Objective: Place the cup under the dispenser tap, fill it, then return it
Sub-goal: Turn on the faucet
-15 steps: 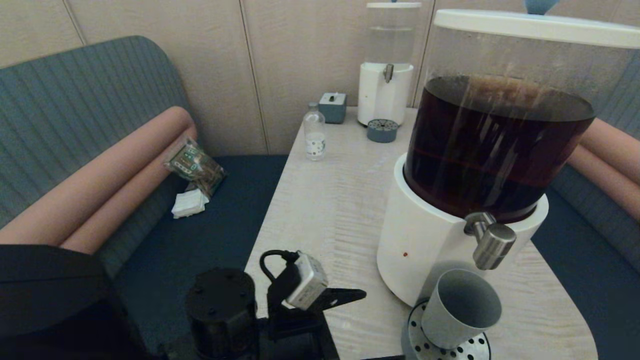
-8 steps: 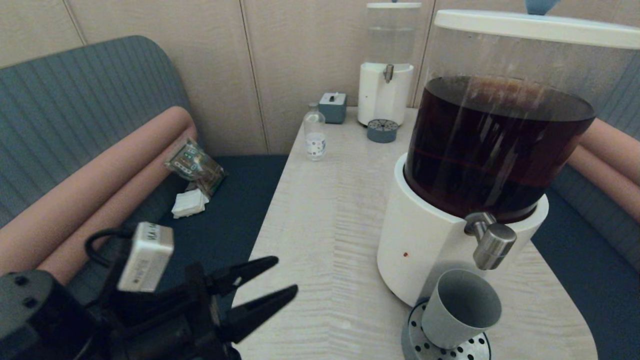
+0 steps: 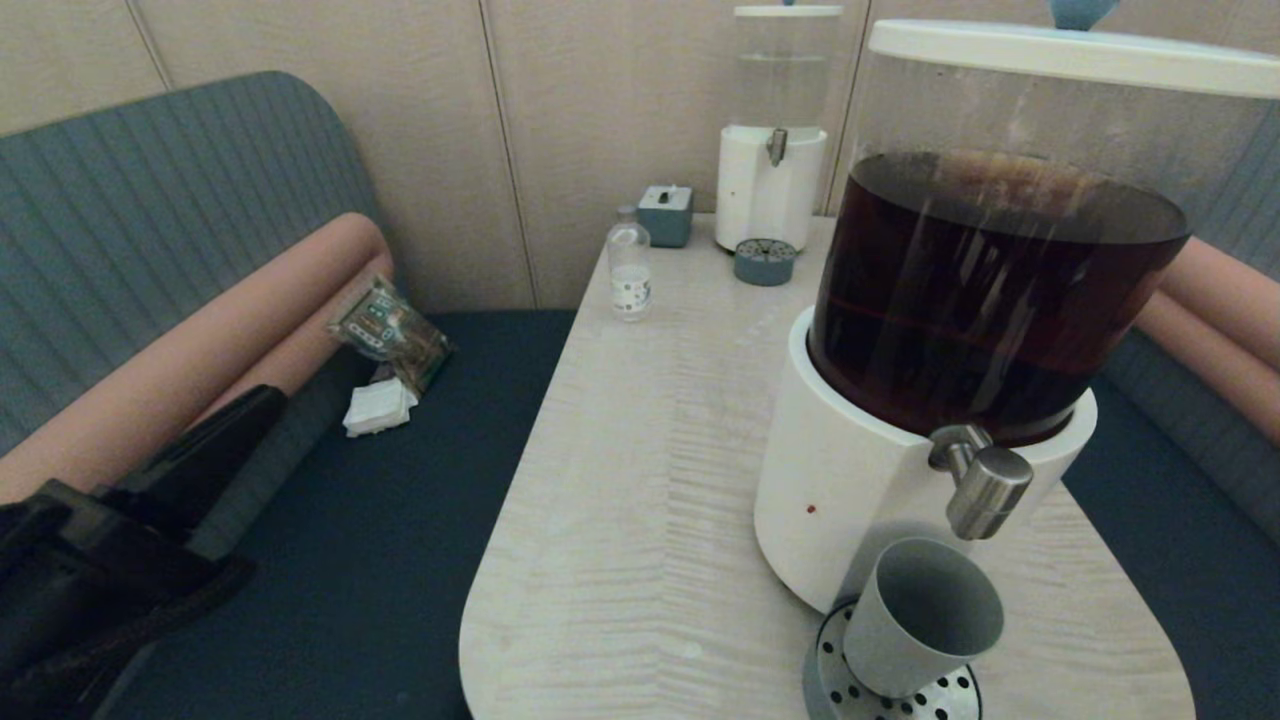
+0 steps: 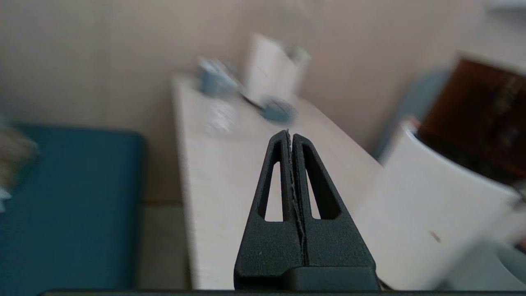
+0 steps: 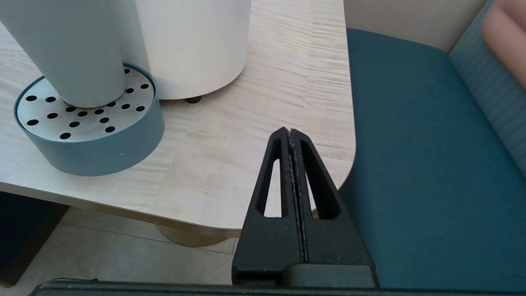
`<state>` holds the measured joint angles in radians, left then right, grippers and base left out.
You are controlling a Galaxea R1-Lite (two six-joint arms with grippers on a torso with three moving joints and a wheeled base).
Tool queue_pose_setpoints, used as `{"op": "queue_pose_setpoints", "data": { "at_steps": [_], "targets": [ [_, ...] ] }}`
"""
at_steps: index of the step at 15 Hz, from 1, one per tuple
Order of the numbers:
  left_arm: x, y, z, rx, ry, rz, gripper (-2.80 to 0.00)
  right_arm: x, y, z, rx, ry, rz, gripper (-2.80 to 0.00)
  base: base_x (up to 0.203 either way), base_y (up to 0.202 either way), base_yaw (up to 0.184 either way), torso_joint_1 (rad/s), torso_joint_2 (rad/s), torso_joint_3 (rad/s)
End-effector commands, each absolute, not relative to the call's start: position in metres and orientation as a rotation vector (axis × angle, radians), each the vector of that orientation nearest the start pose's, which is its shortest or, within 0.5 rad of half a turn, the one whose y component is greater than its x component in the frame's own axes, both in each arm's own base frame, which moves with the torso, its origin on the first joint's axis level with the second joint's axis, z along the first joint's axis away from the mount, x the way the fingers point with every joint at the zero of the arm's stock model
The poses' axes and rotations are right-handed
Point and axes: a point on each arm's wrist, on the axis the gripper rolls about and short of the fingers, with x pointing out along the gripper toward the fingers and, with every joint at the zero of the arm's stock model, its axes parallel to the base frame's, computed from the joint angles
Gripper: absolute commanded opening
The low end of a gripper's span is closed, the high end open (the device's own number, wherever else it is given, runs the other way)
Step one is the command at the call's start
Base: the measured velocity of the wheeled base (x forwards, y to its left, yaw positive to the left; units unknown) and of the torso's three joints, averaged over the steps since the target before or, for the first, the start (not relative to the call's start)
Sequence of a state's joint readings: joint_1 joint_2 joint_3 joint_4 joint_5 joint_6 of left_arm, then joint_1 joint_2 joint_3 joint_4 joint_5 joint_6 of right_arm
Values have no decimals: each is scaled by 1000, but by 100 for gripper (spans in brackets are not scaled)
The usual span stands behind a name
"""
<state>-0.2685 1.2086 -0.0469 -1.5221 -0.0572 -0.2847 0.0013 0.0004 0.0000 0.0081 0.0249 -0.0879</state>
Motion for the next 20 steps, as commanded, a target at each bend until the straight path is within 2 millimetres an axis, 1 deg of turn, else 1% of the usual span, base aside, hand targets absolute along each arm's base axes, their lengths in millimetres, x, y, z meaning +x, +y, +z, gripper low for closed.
{"op": "queue_pose_setpoints", "data": {
  "at_steps": [1, 5, 7, 11, 15, 16, 20],
  "targets": [
    [100, -24, 193, -319, -410, -333, -280, -22, 1, 72, -87, 13, 28, -280, 0, 0, 0, 0, 0, 0],
    [55, -8, 207, -339, -628, -242, -280, -22, 1, 72, -89, 11, 28, -280, 0, 0, 0, 0, 0, 0],
    [32, -3, 206, -334, -687, -206, -280, -22, 1, 72, -90, 11, 27, -280, 0, 0, 0, 0, 0, 0],
    [-9, 1, 197, -344, -758, -171, -280, -22, 1, 72, -88, 11, 28, -280, 0, 0, 0, 0, 0, 0],
    [-37, 2, 175, -343, -794, -112, -280, -22, 1, 72, -87, 11, 27, -280, 0, 0, 0, 0, 0, 0],
    [-41, 2, 171, -330, -803, -95, -280, -22, 1, 72, -87, 14, 27, -280, 0, 0, 0, 0, 0, 0],
    [-56, 1, 163, -296, -872, -107, -280, -22, 1, 72, -87, 13, 28, -280, 0, 0, 0, 0, 0, 0]
  ]
}}
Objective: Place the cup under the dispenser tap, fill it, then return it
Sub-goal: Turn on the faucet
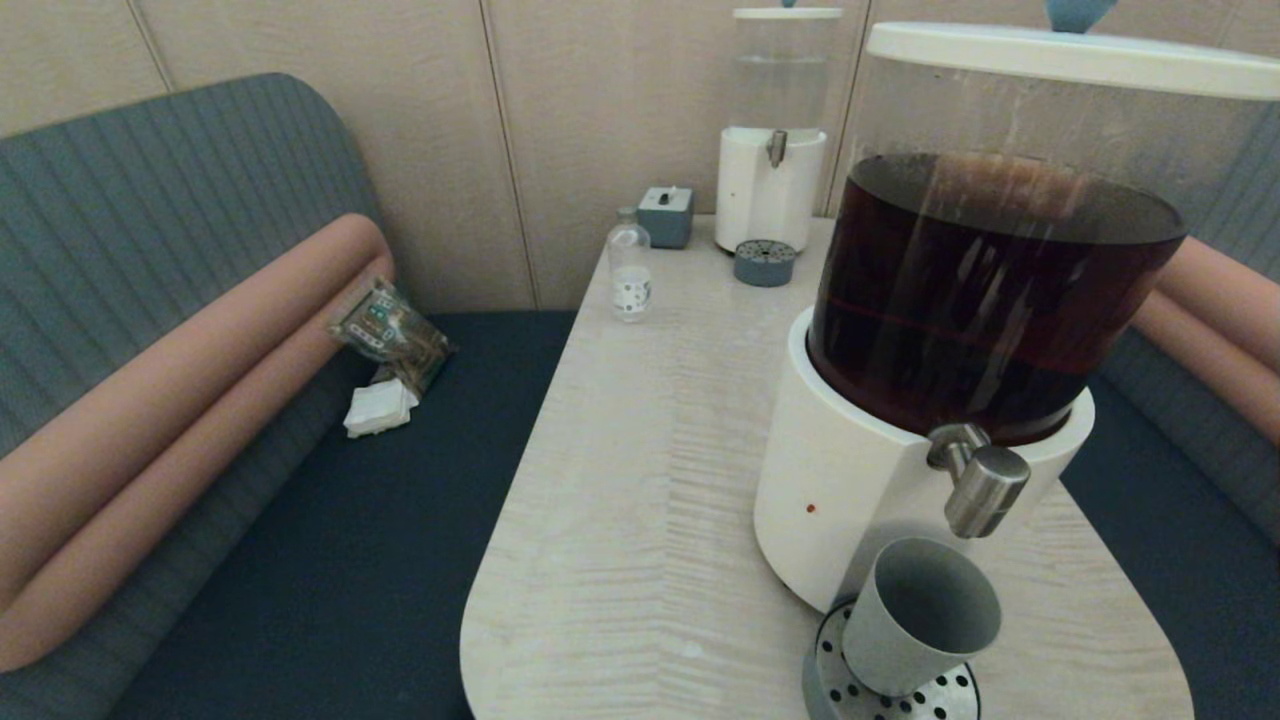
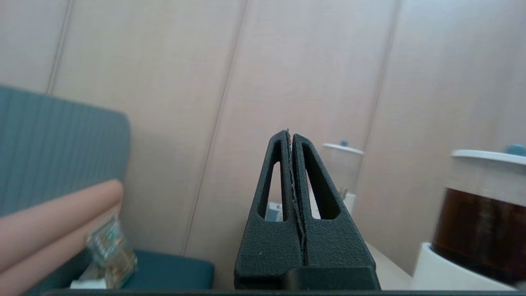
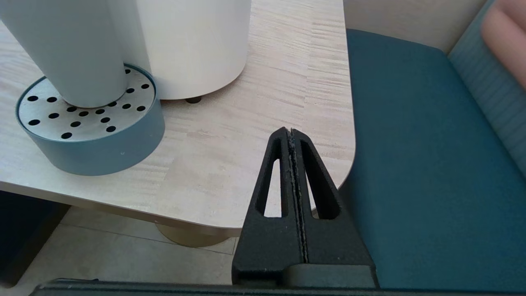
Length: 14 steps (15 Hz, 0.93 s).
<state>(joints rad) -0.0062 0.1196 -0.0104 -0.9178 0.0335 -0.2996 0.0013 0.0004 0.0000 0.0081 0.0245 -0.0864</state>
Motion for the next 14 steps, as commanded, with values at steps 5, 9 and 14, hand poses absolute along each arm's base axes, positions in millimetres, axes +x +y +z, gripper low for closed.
{"op": "queue_pose_setpoints", "data": {
  "at_steps": [5, 9, 14],
  "targets": [
    [-40, -2, 133, -56, -572, -124, -280, -22, 1, 72, -87, 12, 28, -280, 0, 0, 0, 0, 0, 0],
    [-26, -1, 100, 76, -245, -50, -280, -22, 1, 72, -90, 11, 28, -280, 0, 0, 0, 0, 0, 0],
    [-23, 0, 80, 92, -41, -22, -280, -22, 1, 72, -90, 11, 27, -280, 0, 0, 0, 0, 0, 0]
  ]
}}
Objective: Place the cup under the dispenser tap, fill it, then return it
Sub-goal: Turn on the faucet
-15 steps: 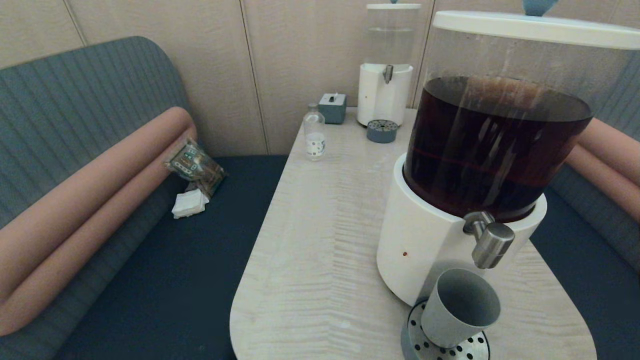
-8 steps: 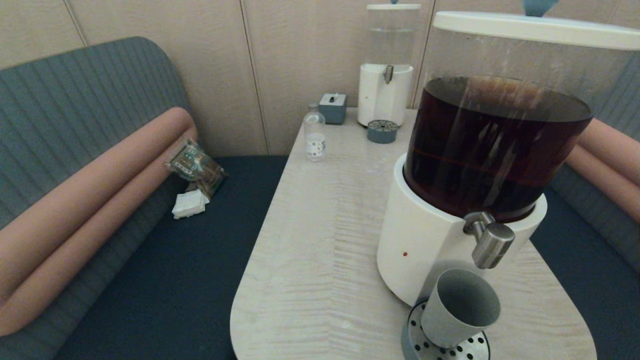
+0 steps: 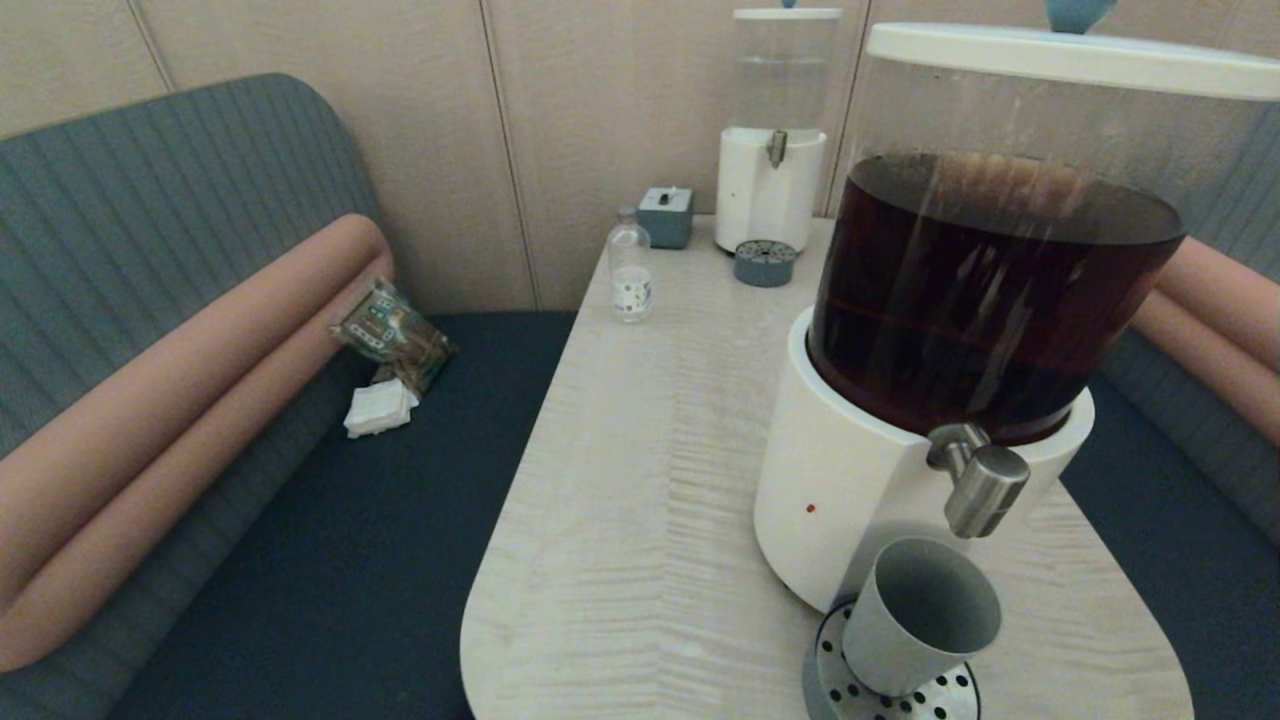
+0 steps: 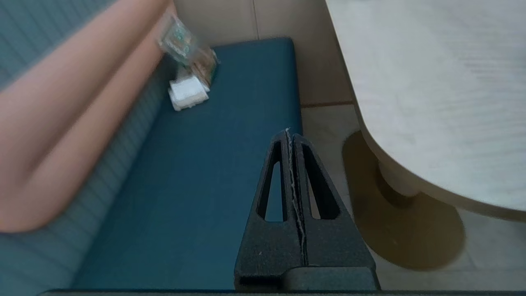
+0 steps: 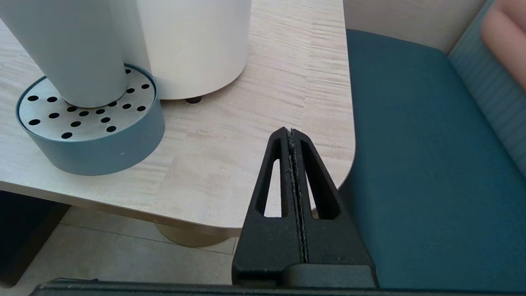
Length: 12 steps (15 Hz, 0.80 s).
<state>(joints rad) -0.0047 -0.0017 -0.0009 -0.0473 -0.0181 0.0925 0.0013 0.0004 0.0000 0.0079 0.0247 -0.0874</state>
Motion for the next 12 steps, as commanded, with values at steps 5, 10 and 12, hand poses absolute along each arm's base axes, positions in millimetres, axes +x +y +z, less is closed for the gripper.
{"op": "queue_pose_setpoints", "data": {
  "at_steps": [5, 10, 12],
  "targets": [
    [-23, 0, 76, 24, -4, -21, -280, -22, 1, 72, -87, 11, 27, -280, 0, 0, 0, 0, 0, 0],
    [-23, 0, 76, 23, -5, -21, -280, -22, 1, 72, -105, 14, 28, -280, 0, 0, 0, 0, 0, 0],
    [-23, 0, 76, 23, -5, -21, -280, -22, 1, 71, -147, 16, 33, -280, 0, 0, 0, 0, 0, 0]
  ]
}}
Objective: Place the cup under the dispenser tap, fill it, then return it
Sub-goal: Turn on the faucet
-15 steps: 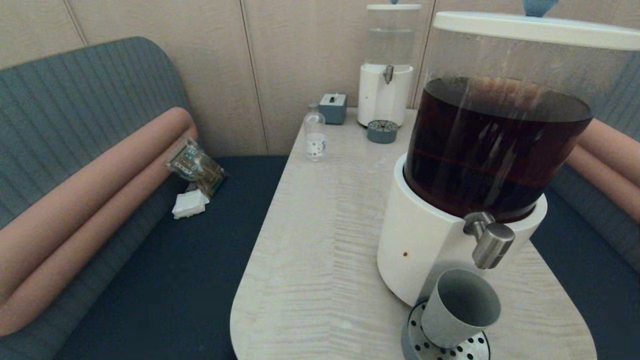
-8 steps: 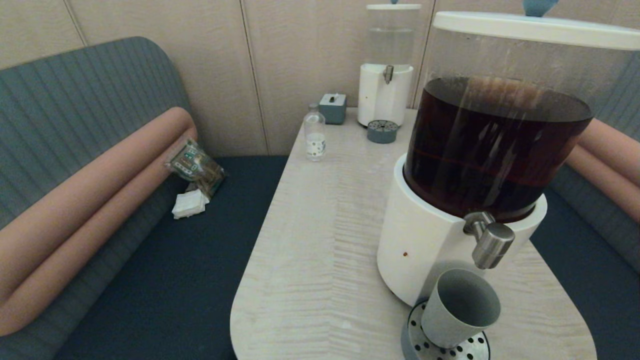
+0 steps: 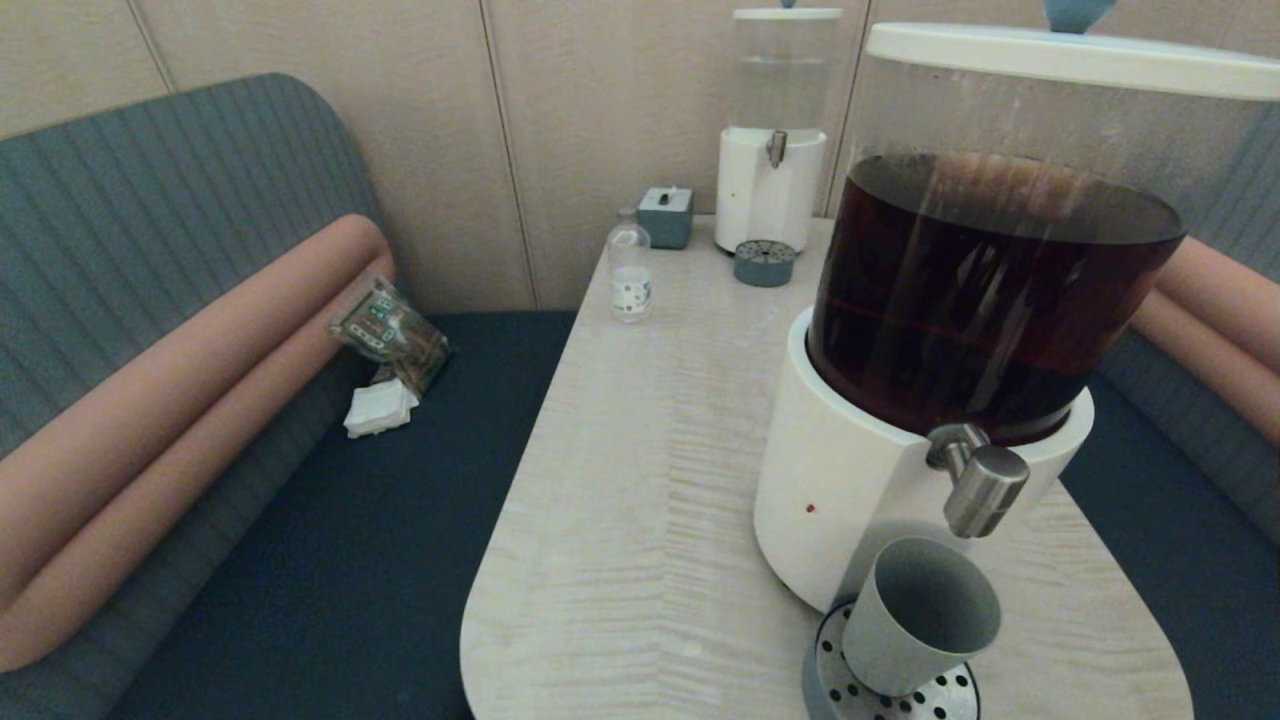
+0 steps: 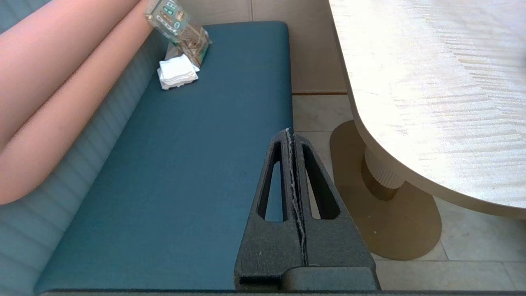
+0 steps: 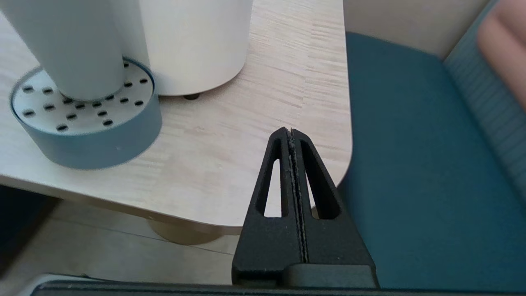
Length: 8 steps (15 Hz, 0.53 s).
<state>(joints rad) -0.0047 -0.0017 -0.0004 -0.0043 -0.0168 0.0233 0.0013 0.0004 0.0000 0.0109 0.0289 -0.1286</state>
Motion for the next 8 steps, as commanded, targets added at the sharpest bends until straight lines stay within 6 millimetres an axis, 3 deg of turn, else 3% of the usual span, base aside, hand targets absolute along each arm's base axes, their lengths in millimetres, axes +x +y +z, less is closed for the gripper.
{"op": "queue_pose_setpoints", "data": {
  "at_steps": [1, 6, 8],
  "targets": [
    [-23, 0, 76, 23, -5, -21, -280, -22, 1, 71, -156, 16, 35, -280, 0, 0, 0, 0, 0, 0],
    [-23, 0, 76, 23, -5, -21, -280, -23, 0, 73, -166, 8, 26, -280, 0, 0, 0, 0, 0, 0],
    [-23, 0, 76, 23, -5, -21, -280, -31, 1, 99, -160, -49, 26, -280, 0, 0, 0, 0, 0, 0]
  ]
}}
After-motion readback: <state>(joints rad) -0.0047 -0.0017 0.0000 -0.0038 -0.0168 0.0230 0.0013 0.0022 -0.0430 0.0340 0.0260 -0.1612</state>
